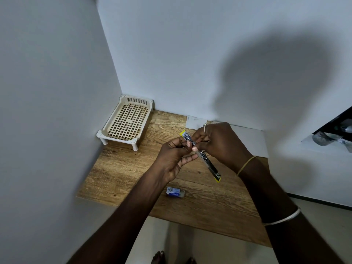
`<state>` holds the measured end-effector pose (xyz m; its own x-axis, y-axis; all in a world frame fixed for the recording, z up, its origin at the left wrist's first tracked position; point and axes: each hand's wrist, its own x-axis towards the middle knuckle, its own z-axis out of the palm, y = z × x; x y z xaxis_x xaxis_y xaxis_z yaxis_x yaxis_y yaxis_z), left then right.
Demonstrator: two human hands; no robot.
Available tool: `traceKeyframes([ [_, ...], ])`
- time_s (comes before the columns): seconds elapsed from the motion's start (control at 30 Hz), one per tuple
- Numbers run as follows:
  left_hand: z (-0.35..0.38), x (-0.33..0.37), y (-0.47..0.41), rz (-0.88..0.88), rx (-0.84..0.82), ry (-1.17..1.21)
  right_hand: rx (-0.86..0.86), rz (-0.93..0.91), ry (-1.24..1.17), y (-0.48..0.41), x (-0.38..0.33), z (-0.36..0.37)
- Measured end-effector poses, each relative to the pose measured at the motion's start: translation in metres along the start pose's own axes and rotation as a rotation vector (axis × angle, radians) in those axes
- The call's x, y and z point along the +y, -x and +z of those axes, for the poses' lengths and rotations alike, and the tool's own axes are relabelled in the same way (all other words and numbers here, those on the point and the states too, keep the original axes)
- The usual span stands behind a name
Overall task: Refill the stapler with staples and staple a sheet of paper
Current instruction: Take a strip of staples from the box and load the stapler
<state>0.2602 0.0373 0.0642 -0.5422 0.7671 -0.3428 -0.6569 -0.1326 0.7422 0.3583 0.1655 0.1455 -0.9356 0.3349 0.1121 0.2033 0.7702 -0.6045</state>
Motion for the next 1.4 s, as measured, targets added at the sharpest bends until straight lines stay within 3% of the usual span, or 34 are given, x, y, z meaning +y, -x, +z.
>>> traceKeyframes([
  [0.17,0.001,0.000,0.001,-0.020,-0.014,-0.002,-0.014,-0.051,0.008,0.001,0.002,-0.003],
  [0.4,0.003,0.000,0.003,-0.037,0.000,0.021,-0.020,0.025,-0.054,0.007,0.007,-0.006],
  [0.73,0.004,-0.001,0.006,-0.091,0.029,0.030,-0.131,-0.172,0.109,0.009,0.004,-0.017],
  [1.4,0.005,-0.008,0.007,-0.087,0.028,-0.012,-0.215,-0.239,0.294,0.011,0.006,-0.016],
])
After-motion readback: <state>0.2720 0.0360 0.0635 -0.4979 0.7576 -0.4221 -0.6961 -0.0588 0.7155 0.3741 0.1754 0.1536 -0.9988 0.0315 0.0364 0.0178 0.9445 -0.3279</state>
